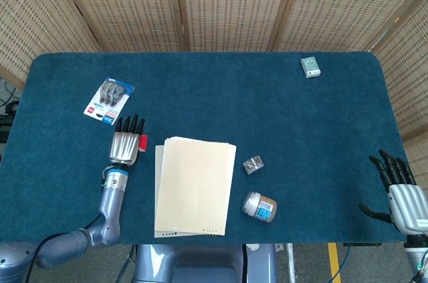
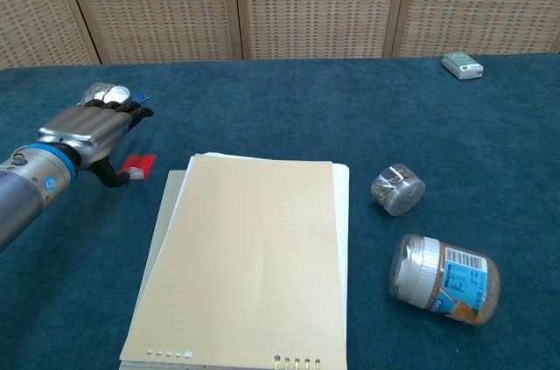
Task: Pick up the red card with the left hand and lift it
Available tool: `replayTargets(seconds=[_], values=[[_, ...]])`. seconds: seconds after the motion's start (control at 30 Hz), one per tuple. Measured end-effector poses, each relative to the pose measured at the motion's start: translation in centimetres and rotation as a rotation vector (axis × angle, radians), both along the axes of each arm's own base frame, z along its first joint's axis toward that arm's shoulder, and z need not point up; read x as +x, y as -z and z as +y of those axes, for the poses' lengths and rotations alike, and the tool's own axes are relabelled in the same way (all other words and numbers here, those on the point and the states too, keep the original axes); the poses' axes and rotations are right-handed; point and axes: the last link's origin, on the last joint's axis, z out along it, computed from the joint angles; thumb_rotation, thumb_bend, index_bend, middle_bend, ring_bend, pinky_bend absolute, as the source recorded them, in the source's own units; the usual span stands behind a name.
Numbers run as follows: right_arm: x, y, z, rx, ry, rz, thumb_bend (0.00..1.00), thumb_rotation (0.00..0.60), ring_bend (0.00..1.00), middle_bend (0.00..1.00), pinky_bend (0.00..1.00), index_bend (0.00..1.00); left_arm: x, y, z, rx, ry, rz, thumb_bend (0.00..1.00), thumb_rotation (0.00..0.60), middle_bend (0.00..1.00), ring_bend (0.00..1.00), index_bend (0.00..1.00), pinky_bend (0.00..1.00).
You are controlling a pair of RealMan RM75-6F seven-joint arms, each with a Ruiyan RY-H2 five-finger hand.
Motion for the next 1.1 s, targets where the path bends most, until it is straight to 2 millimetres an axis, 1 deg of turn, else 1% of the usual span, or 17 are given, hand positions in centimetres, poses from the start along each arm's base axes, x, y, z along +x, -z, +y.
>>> replayTargets(seconds=[0.27, 0.5, 0.77, 0.83, 0.93, 1.1], values=[[0.0, 0.0, 0.0, 0.001, 0.001, 0.001, 0.13, 0.6, 0.0, 0.0, 0.0, 0.06, -0.4, -0.5, 0.2, 0.02, -0.012, 0.001, 0.36, 0.6, 0.0, 0.0, 0.0, 0.0], [0.0, 0.0, 0.0, 0.001, 0.002, 0.001, 0.13, 0.6, 0.0, 0.0, 0.0, 0.06, -0.3, -1.1, 0.3, 0.05, -0.01, -0.014, 0.39, 0.6, 0.0, 0.0, 0.0, 0.0], [-0.1, -0.2, 0.1, -0.004, 0.005, -0.003, 0.13, 0.6, 0.0, 0.0, 0.0, 0.06, 0.0, -1.6, -0.3, 0.051, 0.012, -0.05, 0.38, 0.6, 0.0, 0.0, 0.0, 0.0], [-0.1, -0.2, 0.1, -0.006, 0.006, -0.005, 0.13, 0.6, 0.0, 0.0, 0.0, 0.06, 0.1, -1.6, -0.7, 0.039, 0.019, -0.065, 0.37, 0.6, 0.0, 0.0, 0.02, 0.0], [-0.1, -0.3, 0.1, -0.008, 0.005, -0.006, 0.13, 0.6, 0.0, 0.0, 0.0, 0.06, 0.3, -1.8, -1.5, 0.016, 0.038, -0.076, 0.37, 0.6, 0.0, 0.0, 0.08, 0.0], [0.0, -0.3, 0.2, -0.008, 0.003, -0.005, 0.13, 0.6, 0.0, 0.0, 0.0, 0.06, 0.2, -1.8, -2.9, -0.017, 0.084, -0.059, 0.37, 0.6, 0.0, 0.0, 0.2, 0.0]])
